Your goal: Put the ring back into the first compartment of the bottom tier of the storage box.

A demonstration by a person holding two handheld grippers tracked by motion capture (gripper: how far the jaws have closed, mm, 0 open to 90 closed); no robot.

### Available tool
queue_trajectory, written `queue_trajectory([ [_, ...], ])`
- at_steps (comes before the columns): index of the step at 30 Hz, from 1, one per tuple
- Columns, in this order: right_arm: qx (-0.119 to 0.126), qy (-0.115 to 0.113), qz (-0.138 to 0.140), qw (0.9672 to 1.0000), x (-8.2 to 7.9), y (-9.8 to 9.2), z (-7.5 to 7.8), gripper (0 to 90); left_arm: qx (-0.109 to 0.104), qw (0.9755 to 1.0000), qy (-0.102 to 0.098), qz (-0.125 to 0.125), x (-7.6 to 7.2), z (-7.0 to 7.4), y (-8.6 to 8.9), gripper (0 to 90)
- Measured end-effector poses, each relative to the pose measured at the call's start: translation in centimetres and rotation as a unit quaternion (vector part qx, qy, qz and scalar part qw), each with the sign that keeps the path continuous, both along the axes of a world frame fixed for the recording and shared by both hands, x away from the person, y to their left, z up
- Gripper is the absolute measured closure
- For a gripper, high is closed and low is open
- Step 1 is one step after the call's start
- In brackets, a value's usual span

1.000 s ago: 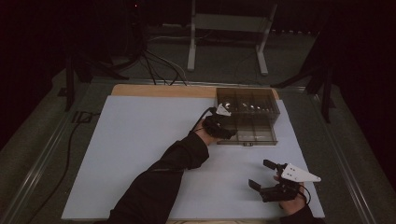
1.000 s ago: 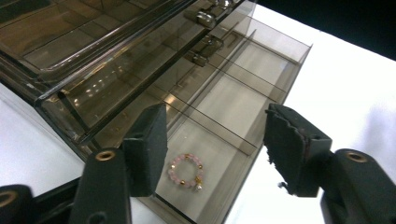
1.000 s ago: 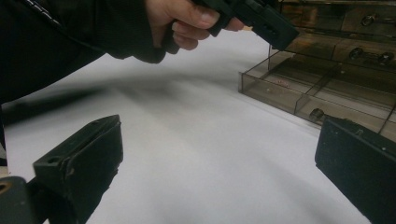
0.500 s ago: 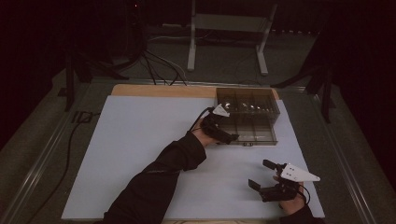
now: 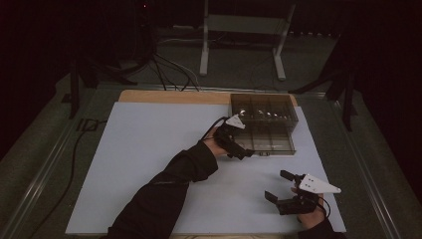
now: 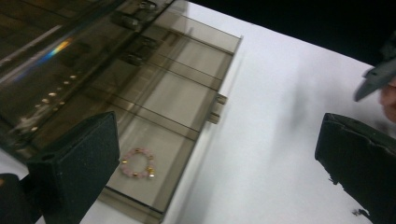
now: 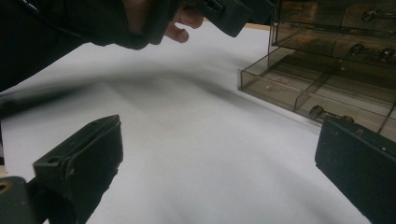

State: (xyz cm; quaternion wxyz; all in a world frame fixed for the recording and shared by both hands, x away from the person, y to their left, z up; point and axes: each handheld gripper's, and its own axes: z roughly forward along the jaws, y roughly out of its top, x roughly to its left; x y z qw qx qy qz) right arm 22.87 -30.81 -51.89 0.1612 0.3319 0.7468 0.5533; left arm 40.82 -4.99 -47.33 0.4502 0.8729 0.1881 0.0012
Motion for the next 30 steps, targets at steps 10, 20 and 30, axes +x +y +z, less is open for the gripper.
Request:
queue_trajectory([
  [10,0.0,-0.002,0.0,1.0,-0.1,0.0,0.1,1.1,-0.028,0.999,0.009,-0.034,-0.3,0.5,0.4,1.1],
  [20,0.0,-0.002,-0.001,1.0,-0.1,0.0,0.1,1.1,-0.021,0.999,-0.016,-0.037,-1.2,1.4,2.3,1.2],
  [30,0.001,-0.002,-0.002,1.0,-0.1,-0.1,0.1,1.1,-0.015,0.9997,-0.016,-0.013,-1.7,2.3,5.5,1.2],
])
